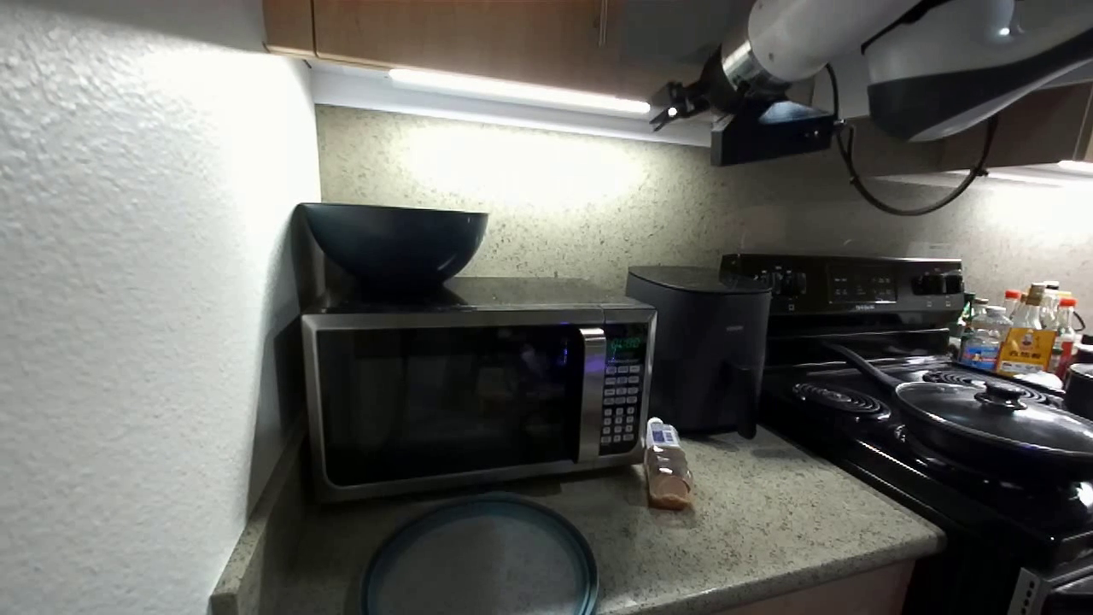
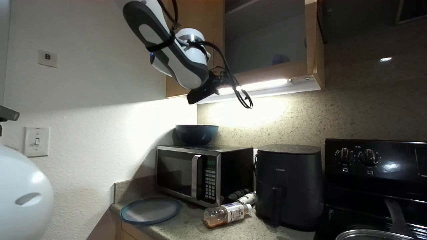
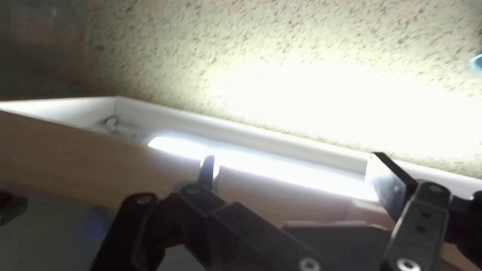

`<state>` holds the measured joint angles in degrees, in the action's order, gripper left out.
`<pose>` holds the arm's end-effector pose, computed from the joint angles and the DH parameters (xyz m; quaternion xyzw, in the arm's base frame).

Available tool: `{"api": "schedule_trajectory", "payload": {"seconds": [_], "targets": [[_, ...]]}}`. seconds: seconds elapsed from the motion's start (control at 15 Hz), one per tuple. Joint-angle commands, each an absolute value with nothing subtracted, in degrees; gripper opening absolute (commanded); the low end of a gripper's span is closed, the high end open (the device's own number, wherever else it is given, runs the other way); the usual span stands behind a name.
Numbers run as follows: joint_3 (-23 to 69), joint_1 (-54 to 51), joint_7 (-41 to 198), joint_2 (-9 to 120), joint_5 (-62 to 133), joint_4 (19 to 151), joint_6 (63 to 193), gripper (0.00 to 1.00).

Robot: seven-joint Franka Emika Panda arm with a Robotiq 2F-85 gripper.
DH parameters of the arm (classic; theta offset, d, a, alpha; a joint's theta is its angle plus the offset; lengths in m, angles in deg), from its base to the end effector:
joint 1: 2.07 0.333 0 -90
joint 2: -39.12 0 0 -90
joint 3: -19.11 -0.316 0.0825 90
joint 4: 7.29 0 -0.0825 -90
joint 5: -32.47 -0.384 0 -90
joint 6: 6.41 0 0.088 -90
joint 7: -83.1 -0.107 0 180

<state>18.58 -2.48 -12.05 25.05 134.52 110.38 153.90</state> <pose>0.5202 0.0473 0.6092 0.7569 -0.0566 0.6285 0.1698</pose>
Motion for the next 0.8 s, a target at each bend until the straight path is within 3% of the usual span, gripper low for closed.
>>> {"api": "schedule_trajectory", "payload": {"seconds": [0.0,0.27,0.73], "targets": [[18.6,-1.3,-13.0,25.5,129.6,116.8,157.2,1.00],[18.6,-0.6,-8.0,27.0,120.6,122.6,155.3,1.00],[18.6,-0.8,-10.7,27.6,122.5,122.1,155.8,1.00]]}}
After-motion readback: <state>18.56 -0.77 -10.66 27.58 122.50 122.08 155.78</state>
